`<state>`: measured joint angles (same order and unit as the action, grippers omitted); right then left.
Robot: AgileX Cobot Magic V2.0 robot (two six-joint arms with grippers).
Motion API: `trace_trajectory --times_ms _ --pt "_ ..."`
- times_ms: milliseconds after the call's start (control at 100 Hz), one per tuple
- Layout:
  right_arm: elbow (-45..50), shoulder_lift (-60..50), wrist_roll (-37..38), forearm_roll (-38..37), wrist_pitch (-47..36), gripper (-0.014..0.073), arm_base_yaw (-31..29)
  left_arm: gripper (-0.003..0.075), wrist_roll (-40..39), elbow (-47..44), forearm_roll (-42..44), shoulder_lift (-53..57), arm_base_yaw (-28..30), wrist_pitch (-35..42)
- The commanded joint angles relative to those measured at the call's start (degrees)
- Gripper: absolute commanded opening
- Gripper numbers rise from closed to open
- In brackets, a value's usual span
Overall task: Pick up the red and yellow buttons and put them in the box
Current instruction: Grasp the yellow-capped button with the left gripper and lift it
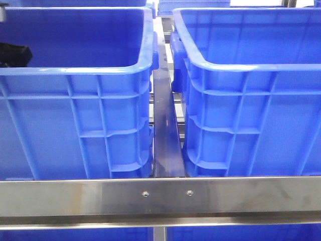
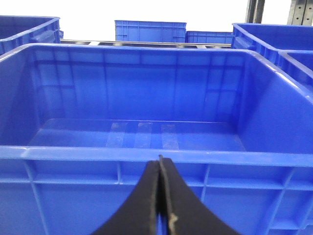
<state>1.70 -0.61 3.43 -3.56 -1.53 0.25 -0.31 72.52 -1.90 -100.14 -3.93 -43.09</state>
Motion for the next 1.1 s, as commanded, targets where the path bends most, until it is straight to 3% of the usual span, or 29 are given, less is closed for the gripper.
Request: trace_trajectory --times_ms 0,120,290,380,650,830,1090 --pt "-1.0 -1.33 0.05 -0.57 -4.76 -0.0057 -0.17 0.0561 -0.69 1.77 -0.62 1.88 -0.45 1.64" --pt "-1.0 -1.33 0.05 -0.57 -4.76 -0.0057 -0.17 0.047 -0.69 1.77 -0.62 1.9 -0.45 1.79" --pt "-1.0 -1.33 0.05 -0.57 -4.76 -0.0057 -0.17 0.0217 -0.69 1.77 -0.52 1.9 -0.45 2.03" --pt "-1.0 -1.33 0.05 -0.57 -4.76 -0.0057 -0.17 0.0135 -0.69 1.77 -0.52 1.9 -0.45 2.45" --pt "-1.0 -1.33 0.05 -0.57 -4.76 -0.0057 -0.17 0.0124 0.31 1.77 -0.64 5.63 -1.41 1.43" --pt "-1.0 -1.33 0.05 -0.57 -4.76 -0.0057 -0.17 0.0124 9.57 1.77 -1.67 12.19 -5.79 1.09" --pt "-1.0 -1.33 0.05 -0.57 -4.76 -0.0057 -0.17 0.0124 24.12 1.77 -17.31 20.94 -12.18 0.84"
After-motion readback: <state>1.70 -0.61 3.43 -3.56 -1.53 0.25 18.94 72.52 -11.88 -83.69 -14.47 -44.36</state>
